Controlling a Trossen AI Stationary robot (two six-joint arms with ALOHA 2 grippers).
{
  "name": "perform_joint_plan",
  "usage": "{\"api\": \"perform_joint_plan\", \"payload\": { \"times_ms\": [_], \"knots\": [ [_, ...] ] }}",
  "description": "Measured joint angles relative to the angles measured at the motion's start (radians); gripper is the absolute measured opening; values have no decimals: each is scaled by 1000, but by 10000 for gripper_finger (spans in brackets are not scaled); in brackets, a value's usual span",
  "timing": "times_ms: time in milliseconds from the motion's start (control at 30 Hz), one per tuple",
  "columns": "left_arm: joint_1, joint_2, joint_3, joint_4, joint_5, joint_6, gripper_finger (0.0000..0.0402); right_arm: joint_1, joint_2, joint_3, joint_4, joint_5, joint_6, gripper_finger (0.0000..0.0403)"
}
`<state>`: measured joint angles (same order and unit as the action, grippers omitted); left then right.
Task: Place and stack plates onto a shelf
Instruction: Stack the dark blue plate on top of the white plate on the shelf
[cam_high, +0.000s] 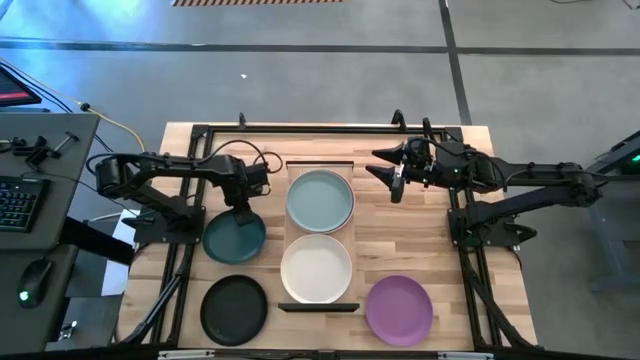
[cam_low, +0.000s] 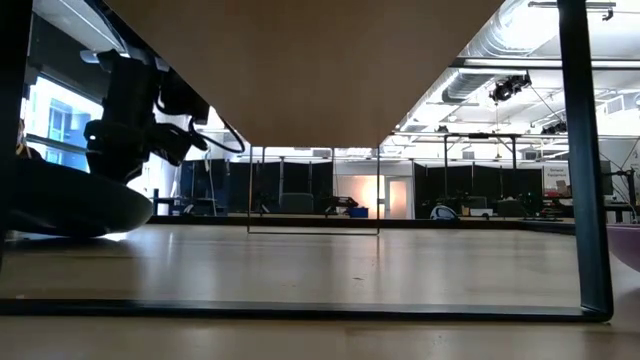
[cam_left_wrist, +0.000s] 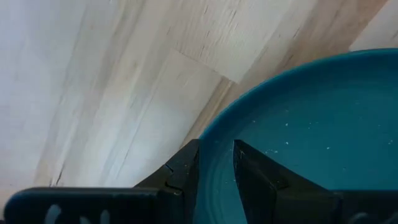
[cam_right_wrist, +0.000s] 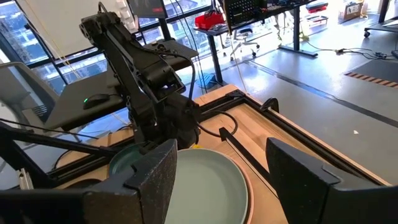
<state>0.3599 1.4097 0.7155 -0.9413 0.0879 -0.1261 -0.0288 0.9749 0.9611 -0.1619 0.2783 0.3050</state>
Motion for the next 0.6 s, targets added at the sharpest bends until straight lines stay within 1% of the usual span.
{"api": "perform_joint_plan", "payload": {
  "times_ms": [133, 333, 467, 600],
  "knots": [
    [0, -2, 4, -6, -1, -2, 85, 0, 0, 0, -7, 0, 0, 228],
    [0, -2, 66, -2, -23, 8, 85, 0, 0, 0, -18, -1, 0, 228],
    [0, -2, 89, -1, -34, 69, 85, 0, 0, 0, -18, -1, 0, 228],
    [0, 0, 89, 0, -51, 171, 85, 0, 0, 0, -18, -1, 0, 228]
  ]
}}
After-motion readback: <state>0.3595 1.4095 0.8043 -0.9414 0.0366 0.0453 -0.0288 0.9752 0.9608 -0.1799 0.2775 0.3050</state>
